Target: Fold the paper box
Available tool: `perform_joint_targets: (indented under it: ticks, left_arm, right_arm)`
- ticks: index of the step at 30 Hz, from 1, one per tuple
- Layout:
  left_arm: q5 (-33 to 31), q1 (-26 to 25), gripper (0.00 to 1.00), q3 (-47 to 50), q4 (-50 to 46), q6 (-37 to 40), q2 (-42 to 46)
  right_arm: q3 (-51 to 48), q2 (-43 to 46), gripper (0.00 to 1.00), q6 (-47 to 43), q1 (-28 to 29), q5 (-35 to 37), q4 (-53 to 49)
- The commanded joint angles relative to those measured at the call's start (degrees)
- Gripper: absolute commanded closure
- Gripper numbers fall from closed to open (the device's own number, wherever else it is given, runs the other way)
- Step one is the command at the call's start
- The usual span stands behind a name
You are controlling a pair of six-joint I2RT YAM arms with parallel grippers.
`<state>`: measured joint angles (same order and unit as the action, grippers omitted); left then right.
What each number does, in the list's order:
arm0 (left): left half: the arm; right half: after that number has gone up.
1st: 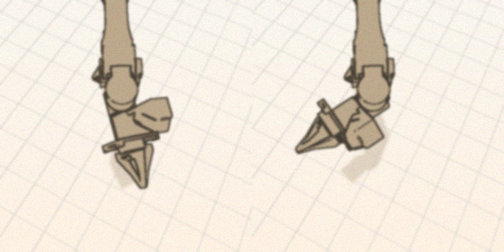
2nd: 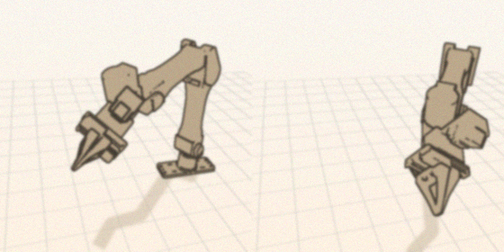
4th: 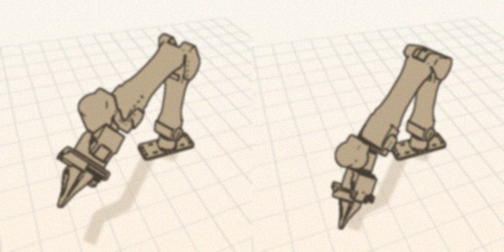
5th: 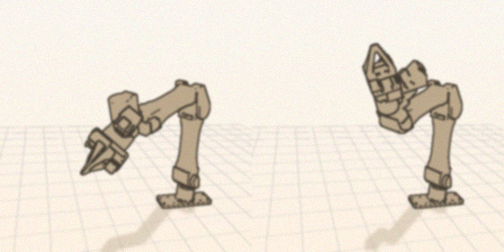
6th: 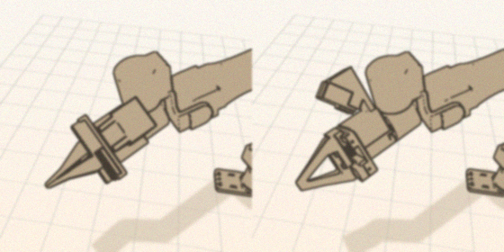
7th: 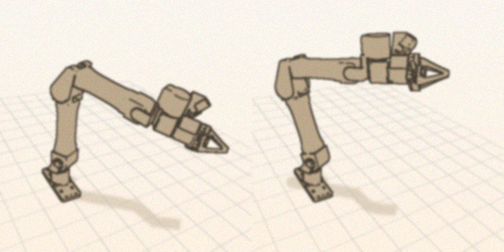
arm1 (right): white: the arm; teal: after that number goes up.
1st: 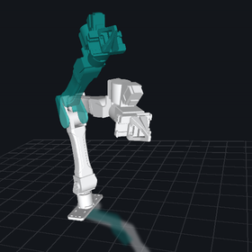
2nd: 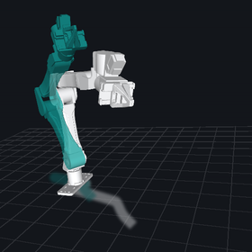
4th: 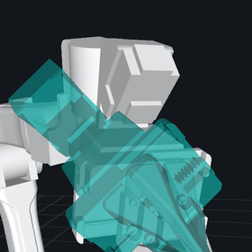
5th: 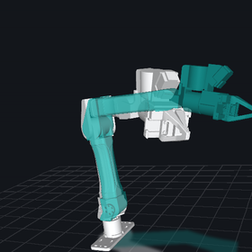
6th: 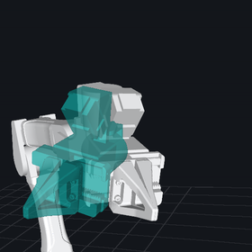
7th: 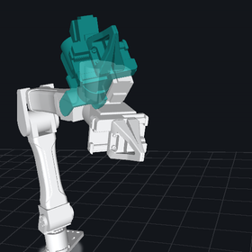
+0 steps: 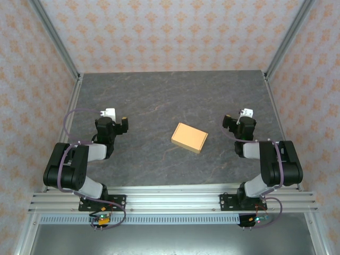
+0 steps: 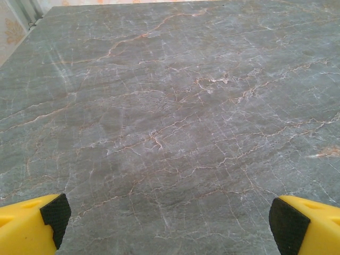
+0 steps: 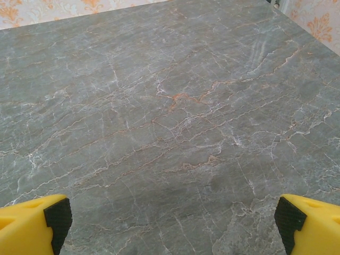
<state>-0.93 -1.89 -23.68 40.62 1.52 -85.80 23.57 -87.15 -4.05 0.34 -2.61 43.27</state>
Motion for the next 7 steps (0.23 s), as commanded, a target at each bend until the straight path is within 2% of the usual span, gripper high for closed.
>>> perform_joint_targets:
  ticks: [1,7]
  left_arm:
    - [-2.1,-0.7,0.0,-0.6,2.3,0.3,0.0]
    - [-2.2,-0.7,0.0,-0.6,2.3,0.3,0.0]
  right_arm:
    - [1.3,-0.1,0.01,0.7,0.3,0.2,-0.4]
    - [0.7,0.2,0.01,0.8,0.3,0.2,0.2]
